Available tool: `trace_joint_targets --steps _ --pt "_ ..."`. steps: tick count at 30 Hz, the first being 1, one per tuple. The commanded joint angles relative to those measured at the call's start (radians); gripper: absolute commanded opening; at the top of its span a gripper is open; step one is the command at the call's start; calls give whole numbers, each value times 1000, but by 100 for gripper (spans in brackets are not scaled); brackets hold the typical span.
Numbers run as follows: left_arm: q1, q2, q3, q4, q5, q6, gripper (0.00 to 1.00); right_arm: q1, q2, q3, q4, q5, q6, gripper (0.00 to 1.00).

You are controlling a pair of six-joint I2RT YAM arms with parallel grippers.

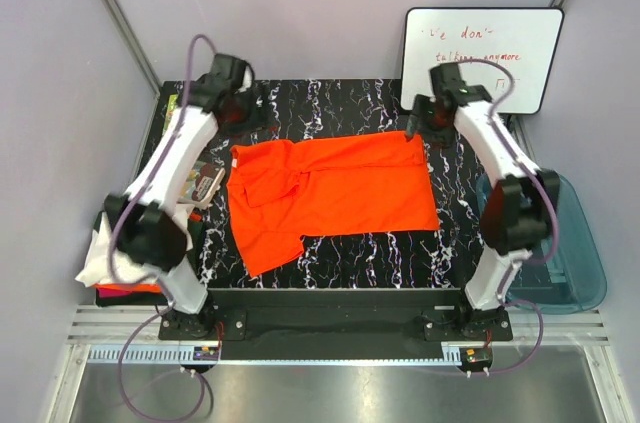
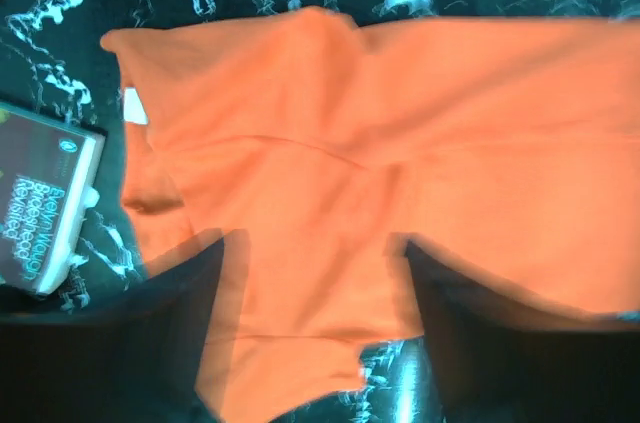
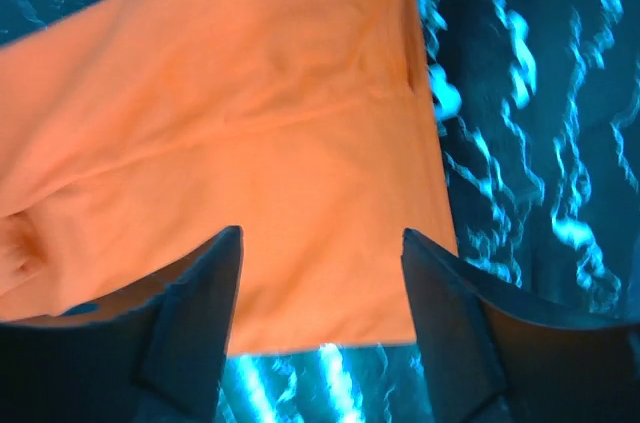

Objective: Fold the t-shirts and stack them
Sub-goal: Fold the tshirt

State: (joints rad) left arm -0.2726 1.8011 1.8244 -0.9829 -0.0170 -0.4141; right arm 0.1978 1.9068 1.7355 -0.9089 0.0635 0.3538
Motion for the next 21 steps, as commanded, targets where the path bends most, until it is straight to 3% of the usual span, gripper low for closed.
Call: trace_joint_targets --steps 1,5,11,13,21 --pt "7 -269 -285 61 101 -92 99 -141 -198 -239 30 -160 140 76" --pt "4 -454 -627 130 169 -181 99 -150 -299 -462 48 -189 155 86" --pt "-31 -641 -940 153 164 -261 99 -150 -335 -662 79 -209 203 84" --pt "-49 -666 -1025 161 147 -267 99 -149 -322 -706 88 -221 217 78" --pt "-123 -608 -1186 231 112 -327 99 -150 -282 -763 119 -223 223 75"
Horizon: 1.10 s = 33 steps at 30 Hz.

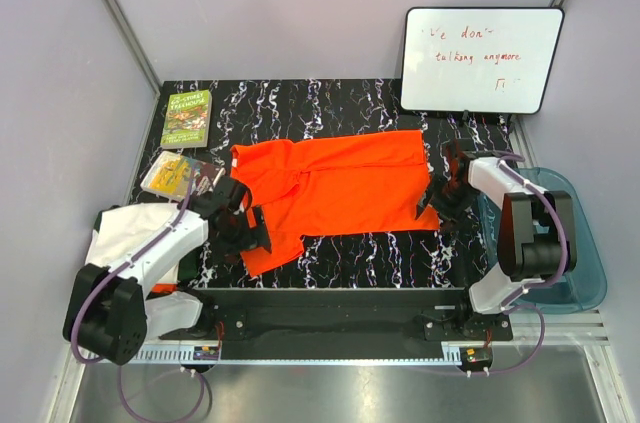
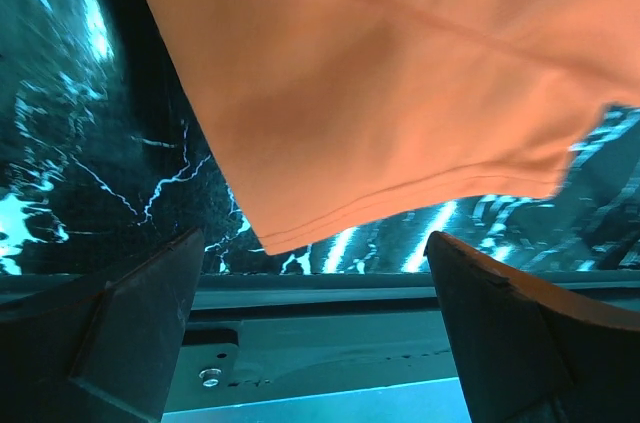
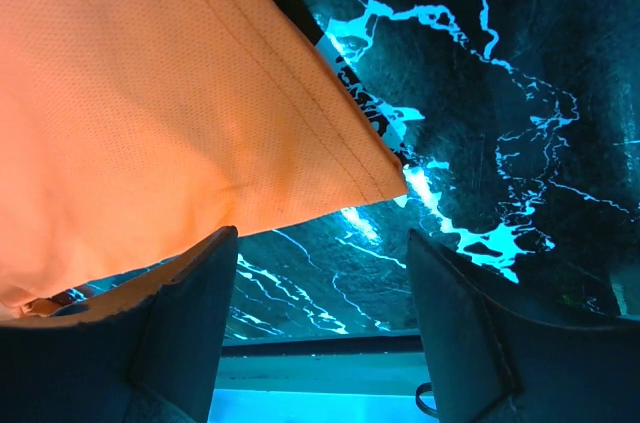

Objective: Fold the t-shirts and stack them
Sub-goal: Fold the tshirt

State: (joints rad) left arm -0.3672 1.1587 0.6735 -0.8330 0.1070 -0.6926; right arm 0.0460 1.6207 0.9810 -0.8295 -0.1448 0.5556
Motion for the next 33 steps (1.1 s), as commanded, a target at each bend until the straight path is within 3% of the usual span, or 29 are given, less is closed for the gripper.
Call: trace_joint_targets --steps 1,9,11,12,14,15,18,19,28,33 --pt "-41 48 -44 84 -15 -54 99 2 5 -16 49 -15 21 75" --pt "-82 199 -5 152 -20 -53 99 2 57 -36 115 -29 32 71" --pt "-88 225 12 163 -20 -48 94 2 77 -36 139 -30 29 67" --pt "-93 249 17 169 -15 -45 78 2 85 -33 150 -32 24 53" --pt "-96 269 23 170 -7 -44 35 2 108 -25 173 -35 23 35" --pt "-101 283 23 170 -6 -44 0 2 117 -19 188 -45 18 23" --pt "-102 291 32 164 13 -28 0 2 133 -4 193 -71 9 4" --pt "-104 285 35 149 14 -22 0 2 117 -7 193 -79 7 2" --pt "-104 125 193 -57 -55 -25 0 2 -38 -16 141 -128 -9 0" --pt "-99 139 348 -138 -105 -15 0 2 -53 36 124 -128 -26 2"
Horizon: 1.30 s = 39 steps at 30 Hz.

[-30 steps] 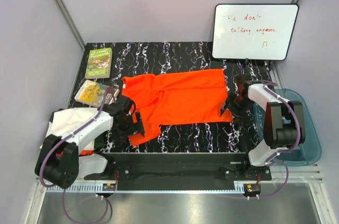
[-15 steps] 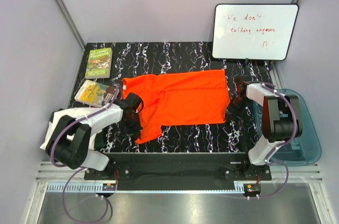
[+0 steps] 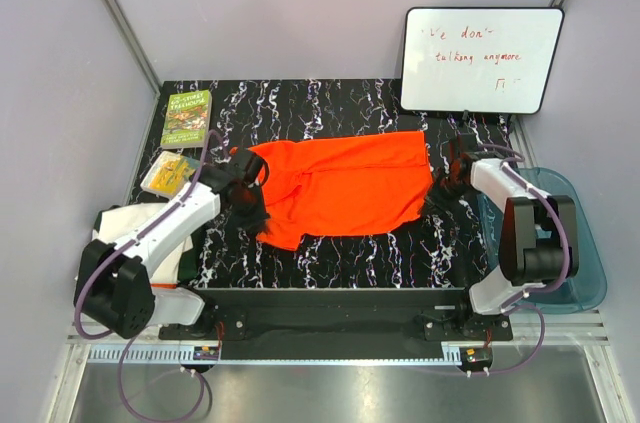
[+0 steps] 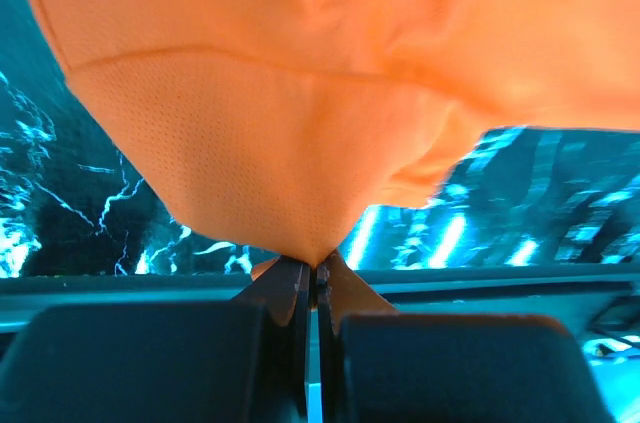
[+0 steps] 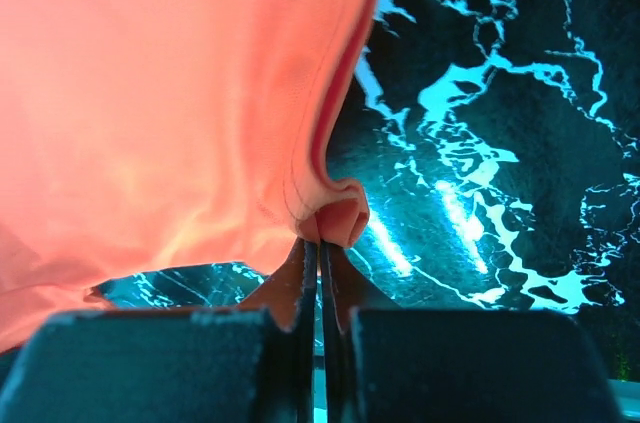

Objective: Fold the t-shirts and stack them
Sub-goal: Fold the tshirt

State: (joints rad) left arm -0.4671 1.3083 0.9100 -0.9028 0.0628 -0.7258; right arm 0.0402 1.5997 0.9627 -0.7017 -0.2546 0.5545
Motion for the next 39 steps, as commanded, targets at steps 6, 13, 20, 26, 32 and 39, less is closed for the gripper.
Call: trace_joint_targets --steps 6,13,20,26,32,39 --pt "31 63 234 -82 -101 40 0 7 49 181 -10 8 -56 3" --pt "126 184 349 -76 -100 104 0 7 222 370 -15 17 -97 3" --pt "197 302 467 -59 -78 134 0 7 411 488 -18 26 -120 4" --pt "212 425 575 -59 -48 143 0 7 485 567 -22 23 -108 8" --pt "220 509 645 -58 -34 135 0 9 532 637 -35 38 -91 80" --pt "268 589 707 -54 -15 120 0 7 493 639 -39 51 -113 100"
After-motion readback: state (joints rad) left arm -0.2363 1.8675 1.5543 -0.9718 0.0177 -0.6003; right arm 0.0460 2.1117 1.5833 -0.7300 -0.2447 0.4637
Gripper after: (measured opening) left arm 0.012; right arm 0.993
